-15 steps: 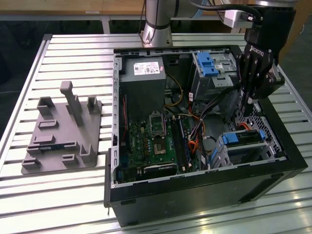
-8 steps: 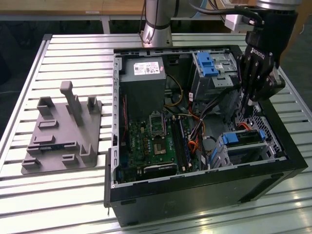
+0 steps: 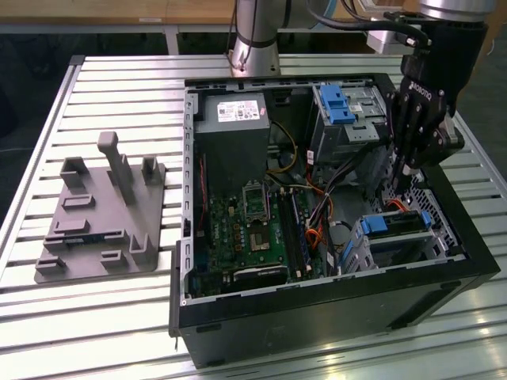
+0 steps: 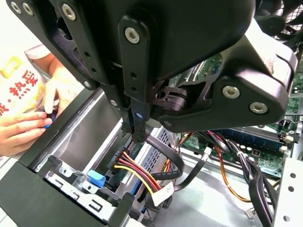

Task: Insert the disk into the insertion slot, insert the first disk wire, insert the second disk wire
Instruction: 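Insert the second disk wire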

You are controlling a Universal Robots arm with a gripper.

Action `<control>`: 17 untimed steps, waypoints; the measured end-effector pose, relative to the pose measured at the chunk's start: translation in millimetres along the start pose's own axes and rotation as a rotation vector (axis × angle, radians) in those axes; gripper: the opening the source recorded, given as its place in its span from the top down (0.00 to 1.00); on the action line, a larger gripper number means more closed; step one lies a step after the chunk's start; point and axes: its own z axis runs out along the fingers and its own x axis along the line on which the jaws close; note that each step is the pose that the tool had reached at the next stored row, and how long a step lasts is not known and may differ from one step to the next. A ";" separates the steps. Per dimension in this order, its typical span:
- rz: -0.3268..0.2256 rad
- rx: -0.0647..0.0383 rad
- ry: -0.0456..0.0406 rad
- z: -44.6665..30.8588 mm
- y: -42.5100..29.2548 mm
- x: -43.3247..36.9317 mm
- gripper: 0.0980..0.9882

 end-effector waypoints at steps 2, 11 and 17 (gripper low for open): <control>0.001 0.000 -0.0099 0.7 -0.1 2.2 0.94; 0.001 -0.001 -0.0853 5.3 -0.2 17.5 0.94; 0.001 -0.002 -0.1381 8.1 -0.3 26.9 0.94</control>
